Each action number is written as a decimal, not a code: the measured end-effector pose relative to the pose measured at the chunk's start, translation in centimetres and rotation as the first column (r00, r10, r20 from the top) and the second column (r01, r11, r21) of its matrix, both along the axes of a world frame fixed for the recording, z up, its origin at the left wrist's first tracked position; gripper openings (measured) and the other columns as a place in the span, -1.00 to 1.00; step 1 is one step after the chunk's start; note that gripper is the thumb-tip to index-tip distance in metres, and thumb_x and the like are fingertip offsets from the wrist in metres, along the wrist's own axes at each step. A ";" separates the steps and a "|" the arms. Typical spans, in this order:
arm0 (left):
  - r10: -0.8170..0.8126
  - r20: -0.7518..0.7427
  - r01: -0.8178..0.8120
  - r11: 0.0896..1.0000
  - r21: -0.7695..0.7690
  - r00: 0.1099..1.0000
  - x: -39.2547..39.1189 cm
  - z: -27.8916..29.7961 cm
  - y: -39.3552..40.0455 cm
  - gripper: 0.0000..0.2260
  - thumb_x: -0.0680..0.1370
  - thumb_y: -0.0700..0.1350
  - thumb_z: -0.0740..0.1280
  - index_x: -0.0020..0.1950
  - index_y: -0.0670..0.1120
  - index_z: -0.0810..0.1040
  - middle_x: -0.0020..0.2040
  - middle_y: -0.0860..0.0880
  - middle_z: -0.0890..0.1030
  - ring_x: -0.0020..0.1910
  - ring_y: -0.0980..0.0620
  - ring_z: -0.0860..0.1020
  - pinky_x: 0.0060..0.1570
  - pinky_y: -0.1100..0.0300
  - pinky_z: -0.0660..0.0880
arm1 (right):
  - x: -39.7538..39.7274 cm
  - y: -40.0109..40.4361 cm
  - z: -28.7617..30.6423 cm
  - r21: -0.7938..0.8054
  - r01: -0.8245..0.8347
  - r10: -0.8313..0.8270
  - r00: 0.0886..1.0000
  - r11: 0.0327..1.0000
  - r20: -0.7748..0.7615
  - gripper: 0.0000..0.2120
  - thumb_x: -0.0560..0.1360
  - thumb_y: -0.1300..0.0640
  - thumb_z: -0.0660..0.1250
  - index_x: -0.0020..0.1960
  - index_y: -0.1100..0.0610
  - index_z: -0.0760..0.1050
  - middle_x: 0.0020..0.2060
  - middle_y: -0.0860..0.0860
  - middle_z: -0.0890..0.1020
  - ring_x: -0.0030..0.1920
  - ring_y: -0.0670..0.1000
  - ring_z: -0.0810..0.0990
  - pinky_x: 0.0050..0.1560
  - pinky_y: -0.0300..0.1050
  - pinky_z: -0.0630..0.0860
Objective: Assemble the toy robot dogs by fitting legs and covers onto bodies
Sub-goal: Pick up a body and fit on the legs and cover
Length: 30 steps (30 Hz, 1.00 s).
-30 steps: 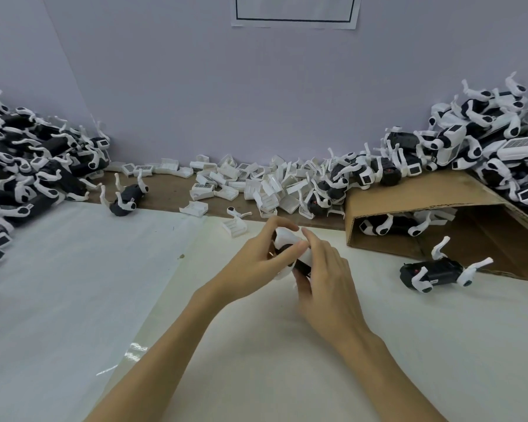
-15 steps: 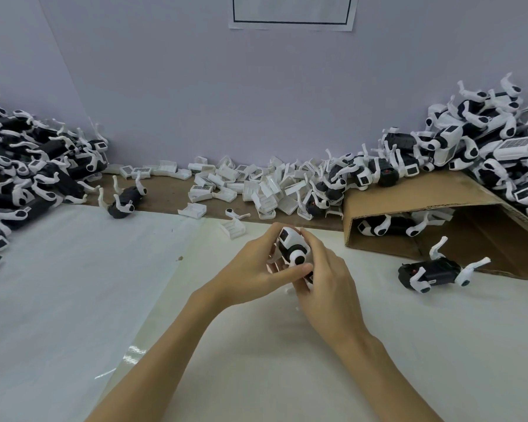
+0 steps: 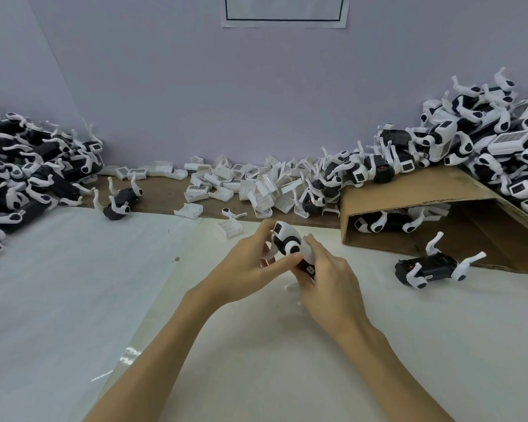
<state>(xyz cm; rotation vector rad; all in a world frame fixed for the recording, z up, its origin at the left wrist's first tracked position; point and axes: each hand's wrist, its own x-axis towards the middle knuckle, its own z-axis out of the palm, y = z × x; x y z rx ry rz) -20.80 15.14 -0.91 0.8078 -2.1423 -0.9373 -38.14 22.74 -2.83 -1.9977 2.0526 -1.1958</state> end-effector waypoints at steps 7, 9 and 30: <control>-0.044 -0.077 0.050 0.995 0.082 0.996 0.6 0.4 0.0 -0.69 0.59 0.20 0.44 0.25 0.14 0.51 0.12 0.12 0.67 0.14 0.03 0.64 0.17 0.06 0.56 | -1.0 0.2 0.8 0.095 -0.373 0.289 0.835 0.923 0.468 -0.53 0.63 -0.08 0.39 0.51 -0.10 0.40 0.24 -0.11 0.63 0.22 -0.07 0.64 0.19 -0.11 0.60; -0.112 -0.039 0.116 0.988 0.100 0.993 1.6 0.8 -0.4 -0.61 0.60 0.17 0.44 0.39 0.13 0.50 0.29 0.12 0.62 0.36 0.02 0.53 0.35 0.00 0.46 | -1.9 0.5 1.6 0.101 -0.545 0.352 0.661 0.833 0.663 -0.64 0.67 -0.05 0.33 0.45 -0.06 0.47 0.20 -0.05 0.66 0.21 -0.06 0.64 0.19 -0.17 0.56; -0.051 -0.093 0.038 0.989 -0.140 0.994 1.5 -0.6 -1.6 -0.69 0.52 0.00 0.59 0.17 -0.03 0.60 0.04 0.07 0.67 0.04 0.01 0.61 0.07 0.31 0.47 | -2.2 0.1 0.1 -0.032 -0.205 0.199 0.971 0.978 -0.130 -0.73 0.65 0.04 0.37 0.29 0.14 0.59 -0.01 -0.14 0.56 0.06 -0.07 0.49 0.38 0.05 0.28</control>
